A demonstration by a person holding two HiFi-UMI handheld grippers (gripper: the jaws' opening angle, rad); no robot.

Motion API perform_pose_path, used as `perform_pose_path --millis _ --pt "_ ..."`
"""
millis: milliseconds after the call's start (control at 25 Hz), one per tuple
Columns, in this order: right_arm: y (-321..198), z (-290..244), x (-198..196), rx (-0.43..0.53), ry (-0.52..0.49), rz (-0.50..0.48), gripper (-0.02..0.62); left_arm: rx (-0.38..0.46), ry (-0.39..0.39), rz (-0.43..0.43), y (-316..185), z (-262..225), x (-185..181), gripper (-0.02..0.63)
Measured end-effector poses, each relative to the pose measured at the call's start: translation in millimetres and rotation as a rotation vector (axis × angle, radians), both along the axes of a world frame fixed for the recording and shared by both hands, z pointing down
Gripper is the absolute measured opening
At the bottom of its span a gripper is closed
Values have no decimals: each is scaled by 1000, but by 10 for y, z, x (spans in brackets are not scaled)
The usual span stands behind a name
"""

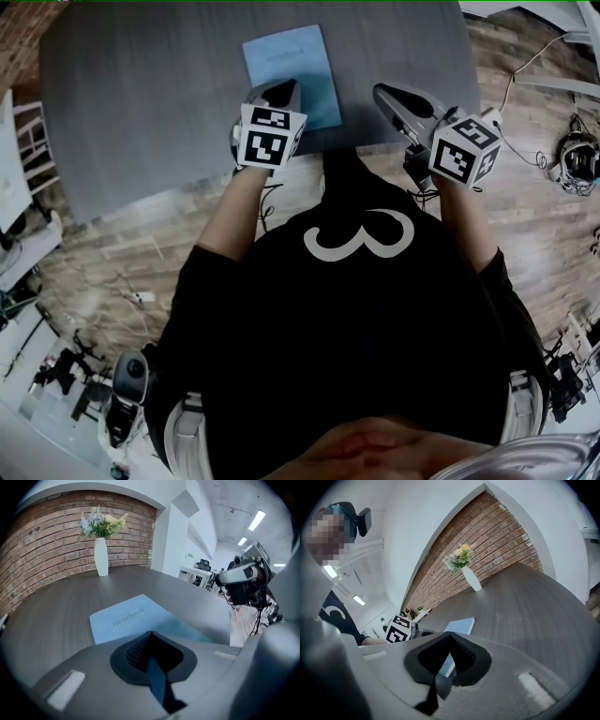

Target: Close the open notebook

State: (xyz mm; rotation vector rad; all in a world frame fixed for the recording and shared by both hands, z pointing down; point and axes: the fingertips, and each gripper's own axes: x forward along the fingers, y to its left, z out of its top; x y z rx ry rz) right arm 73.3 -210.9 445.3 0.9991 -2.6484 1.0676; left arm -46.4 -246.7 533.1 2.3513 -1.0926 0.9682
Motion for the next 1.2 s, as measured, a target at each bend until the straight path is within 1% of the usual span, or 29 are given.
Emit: perform_pose_path --millis 80,200,360,440,640,800,960,1080,1200 --pt "9 12 2 0 1 0 2 10 -13 4 -12 11 9 12" --pt "28 -14 -15 7 1 -1 2 4 -7 -3 -29 8 -1 12" --pt "101 -95 -52 29 5 -8 2 2 13 -35 8 -26 -37 12" --pt "132 -149 -66 36 -10 -11 2 1 41 -50 44 -75 -51 12" --pt "228 -337 -152 70 -41 -28 2 30 163 -84 150 -421 -122 12" --pt "334 -570 -261 128 -58 -73 2 62 296 -88 328 -831 -129 12" --pt "500 -820 -489 190 -71 -119 2 97 431 -76 627 -1256 -250 12" --pt "574 -993 -591 234 -75 -151 2 137 515 -83 779 -1543 -314 12" --pt "719 -1116 -657 269 -81 -179 2 188 572 -79 972 -1794 -338 12"
